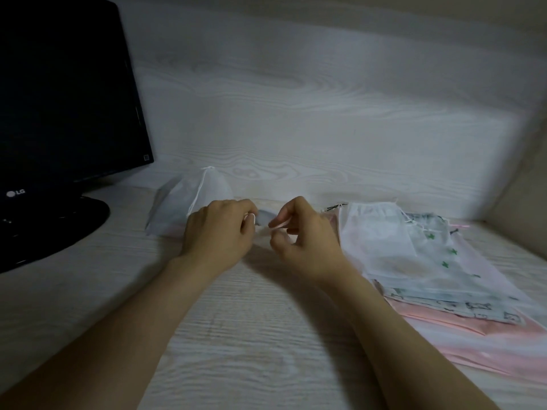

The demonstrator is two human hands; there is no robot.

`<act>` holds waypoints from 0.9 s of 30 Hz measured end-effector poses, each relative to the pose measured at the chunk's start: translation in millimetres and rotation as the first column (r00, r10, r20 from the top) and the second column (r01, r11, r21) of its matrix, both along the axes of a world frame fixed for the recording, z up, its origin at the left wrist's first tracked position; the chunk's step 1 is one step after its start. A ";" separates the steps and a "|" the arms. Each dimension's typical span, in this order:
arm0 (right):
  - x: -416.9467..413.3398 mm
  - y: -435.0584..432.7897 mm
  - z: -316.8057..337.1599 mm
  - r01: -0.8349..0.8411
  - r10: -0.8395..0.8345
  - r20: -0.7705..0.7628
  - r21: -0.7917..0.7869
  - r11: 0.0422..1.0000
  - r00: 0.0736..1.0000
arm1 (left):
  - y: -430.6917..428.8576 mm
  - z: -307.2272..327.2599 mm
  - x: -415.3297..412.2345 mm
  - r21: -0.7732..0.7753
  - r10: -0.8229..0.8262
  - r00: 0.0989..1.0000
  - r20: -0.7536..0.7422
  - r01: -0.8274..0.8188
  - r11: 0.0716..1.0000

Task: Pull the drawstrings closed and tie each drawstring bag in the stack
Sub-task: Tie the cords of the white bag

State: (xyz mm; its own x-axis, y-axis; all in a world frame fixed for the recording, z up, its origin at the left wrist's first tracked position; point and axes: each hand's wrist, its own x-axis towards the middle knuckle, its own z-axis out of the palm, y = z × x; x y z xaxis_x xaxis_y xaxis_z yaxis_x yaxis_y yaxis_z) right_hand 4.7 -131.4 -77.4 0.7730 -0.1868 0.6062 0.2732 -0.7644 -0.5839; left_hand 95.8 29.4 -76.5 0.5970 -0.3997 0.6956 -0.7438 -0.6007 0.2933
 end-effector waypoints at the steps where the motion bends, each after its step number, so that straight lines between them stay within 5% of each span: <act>1: -0.5 -0.8 0.3 -0.007 0.007 -0.009 -0.015 1.000 1.000 | 0.0 -0.7 1.8 -0.006 -0.064 0.998 -0.003 0.064 0.998; 5: -0.3 -3.0 0.0 0.046 -0.050 -0.029 -0.134 0.990 0.998 | -2.3 -4.8 10.4 -0.062 -0.260 0.966 -0.015 0.258 0.964; 14: -5.3 -0.5 3.5 0.004 -0.063 -0.276 -0.209 0.978 0.959 | -5.5 -7.3 8.2 -0.162 -0.332 0.926 -0.179 0.305 0.938; 17: -6.9 3.5 7.7 0.034 -0.001 -0.333 0.094 0.995 0.943 | -7.3 -7.1 3.7 -0.171 -0.368 0.915 -0.167 0.341 0.925; 20: -7.1 3.9 10.3 0.048 0.111 -0.273 0.517 0.854 0.956 | -11.0 -6.9 0.4 -0.169 -0.392 0.900 -0.190 0.363 0.916; 27: -6.1 0.2 15.5 0.044 0.115 -0.123 0.848 0.528 0.986 | -14.3 -8.0 -2.1 -0.137 -0.328 0.921 -0.210 0.305 0.943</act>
